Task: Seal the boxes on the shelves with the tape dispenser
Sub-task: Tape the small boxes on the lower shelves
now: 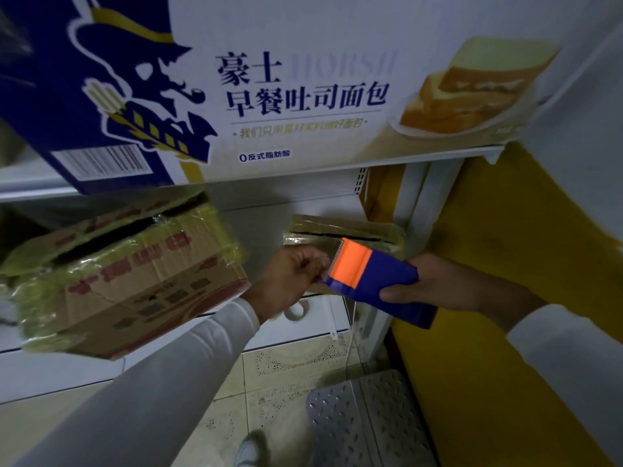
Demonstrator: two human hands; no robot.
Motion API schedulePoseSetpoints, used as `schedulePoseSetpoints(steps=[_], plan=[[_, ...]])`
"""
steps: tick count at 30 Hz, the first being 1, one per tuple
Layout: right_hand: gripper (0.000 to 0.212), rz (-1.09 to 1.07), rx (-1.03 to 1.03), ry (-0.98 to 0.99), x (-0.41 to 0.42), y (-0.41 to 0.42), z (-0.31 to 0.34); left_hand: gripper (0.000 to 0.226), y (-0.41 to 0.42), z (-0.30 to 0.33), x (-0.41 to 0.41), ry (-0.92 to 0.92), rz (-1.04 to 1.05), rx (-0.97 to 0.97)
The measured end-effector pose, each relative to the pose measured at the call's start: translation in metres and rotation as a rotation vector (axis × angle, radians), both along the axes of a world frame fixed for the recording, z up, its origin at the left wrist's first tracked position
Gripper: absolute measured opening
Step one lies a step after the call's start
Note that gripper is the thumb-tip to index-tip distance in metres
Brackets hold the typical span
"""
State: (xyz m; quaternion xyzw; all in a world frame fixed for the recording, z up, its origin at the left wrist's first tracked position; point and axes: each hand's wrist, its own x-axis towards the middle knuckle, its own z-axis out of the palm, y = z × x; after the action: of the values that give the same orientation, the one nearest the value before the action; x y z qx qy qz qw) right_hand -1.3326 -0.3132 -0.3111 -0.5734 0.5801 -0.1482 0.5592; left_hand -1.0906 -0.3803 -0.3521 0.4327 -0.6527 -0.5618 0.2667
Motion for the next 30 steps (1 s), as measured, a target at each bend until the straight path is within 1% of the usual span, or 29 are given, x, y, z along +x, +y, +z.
schedulePoseSetpoints(steps=[3,4,6,8,11,14,16,20,23,26,27,28,30], plan=[[0.027,-0.01,0.019,0.066,-0.024,-0.004,0.004,0.028,-0.023,0.0,0.015,0.102,0.151,0.04],[0.035,-0.03,0.019,0.089,-0.035,-0.003,0.006,0.027,-0.032,0.0,0.024,0.098,0.197,0.038],[0.051,-0.077,0.037,0.115,-0.056,-0.003,0.012,0.032,-0.05,-0.004,0.037,-0.006,0.228,-0.013],[0.051,-0.089,0.062,0.115,-0.066,-0.011,0.019,0.04,-0.065,-0.01,0.037,-0.083,0.244,-0.018],[0.047,-0.067,0.073,0.155,-0.069,-0.029,0.027,0.047,-0.078,-0.017,0.026,-0.138,0.304,0.04],[0.033,-0.056,0.093,0.193,-0.072,-0.042,0.024,0.041,-0.084,-0.025,0.023,-0.222,0.319,0.036],[0.029,-0.048,0.107,0.202,-0.072,-0.049,0.019,0.038,-0.084,-0.029,0.023,-0.277,0.342,0.032],[0.035,0.001,0.124,0.218,-0.069,-0.064,0.013,0.036,-0.088,-0.036,0.027,-0.344,0.413,0.037],[0.04,0.019,0.132,0.242,-0.067,-0.074,0.01,0.032,-0.088,-0.037,0.025,-0.359,0.44,0.044],[0.039,0.023,0.151,0.274,-0.063,-0.077,0.003,0.026,-0.085,-0.037,0.018,-0.562,0.397,-0.028],[0.038,0.021,0.154,0.285,-0.062,-0.077,0.0,0.026,-0.084,-0.037,0.016,-0.586,0.381,-0.017],[0.038,0.019,0.159,0.287,-0.06,-0.077,-0.004,0.027,-0.084,-0.04,0.015,-0.579,0.366,0.017],[0.038,0.008,0.167,0.275,-0.059,-0.076,-0.013,0.022,-0.083,-0.046,0.012,-0.509,0.376,0.127]])
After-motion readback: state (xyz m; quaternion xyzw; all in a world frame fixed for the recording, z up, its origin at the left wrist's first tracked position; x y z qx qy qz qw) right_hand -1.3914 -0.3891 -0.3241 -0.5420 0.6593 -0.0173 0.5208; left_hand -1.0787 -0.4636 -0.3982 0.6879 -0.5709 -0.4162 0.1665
